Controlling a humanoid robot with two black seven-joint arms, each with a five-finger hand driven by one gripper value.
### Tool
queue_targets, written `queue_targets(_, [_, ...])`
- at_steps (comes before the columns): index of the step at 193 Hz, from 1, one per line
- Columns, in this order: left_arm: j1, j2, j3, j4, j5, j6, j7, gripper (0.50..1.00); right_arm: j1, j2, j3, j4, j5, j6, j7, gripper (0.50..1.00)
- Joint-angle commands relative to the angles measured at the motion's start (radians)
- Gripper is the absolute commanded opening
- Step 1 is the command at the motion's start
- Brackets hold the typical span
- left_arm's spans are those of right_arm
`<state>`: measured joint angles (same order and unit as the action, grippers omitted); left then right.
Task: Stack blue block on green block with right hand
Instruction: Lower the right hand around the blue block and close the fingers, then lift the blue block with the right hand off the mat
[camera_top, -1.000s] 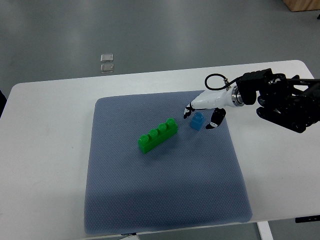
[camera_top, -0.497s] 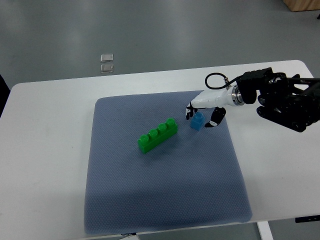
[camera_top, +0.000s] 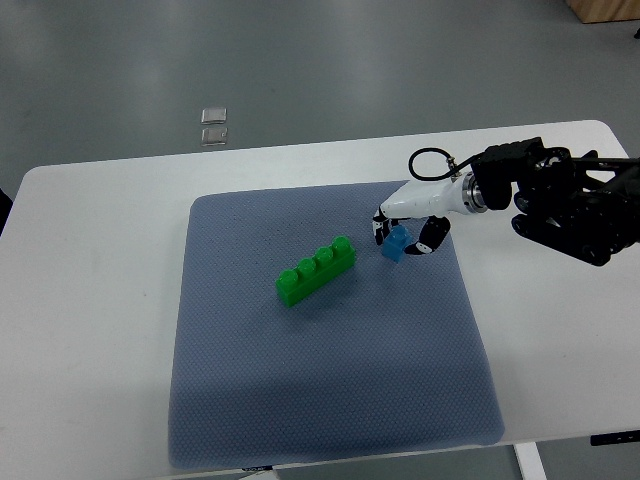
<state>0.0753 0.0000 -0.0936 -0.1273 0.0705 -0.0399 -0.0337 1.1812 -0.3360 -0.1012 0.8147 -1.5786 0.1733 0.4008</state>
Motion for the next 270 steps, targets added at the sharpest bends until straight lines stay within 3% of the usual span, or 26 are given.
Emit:
queue_targets(1, [0.0, 0.0, 0.0, 0.0, 0.0, 0.0, 0.0, 1.0, 0.0, 0.0, 0.0, 0.0, 0.0, 0.0, 0.0, 0.652])
queue_targets(109, [0.0, 0.0, 0.0, 0.0, 0.0, 0.0, 0.0, 1.0, 0.003, -0.001, 0.001, 0.0, 0.003, 0.0, 0.0, 0.552])
queue_targets(206, [0.001, 0.0, 0.0, 0.0, 0.0, 0.0, 0.0, 1.0, 0.089, -0.035, 0.018, 0.0, 0.155, 0.012, 0.012, 0.552])
queue_targets(270, [0.0, 0.0, 0.0, 0.0, 0.0, 0.0, 0.0, 1.0, 0.138, 0.008, 0.018, 0.047, 0.196, 0.011, -0.028, 0.552])
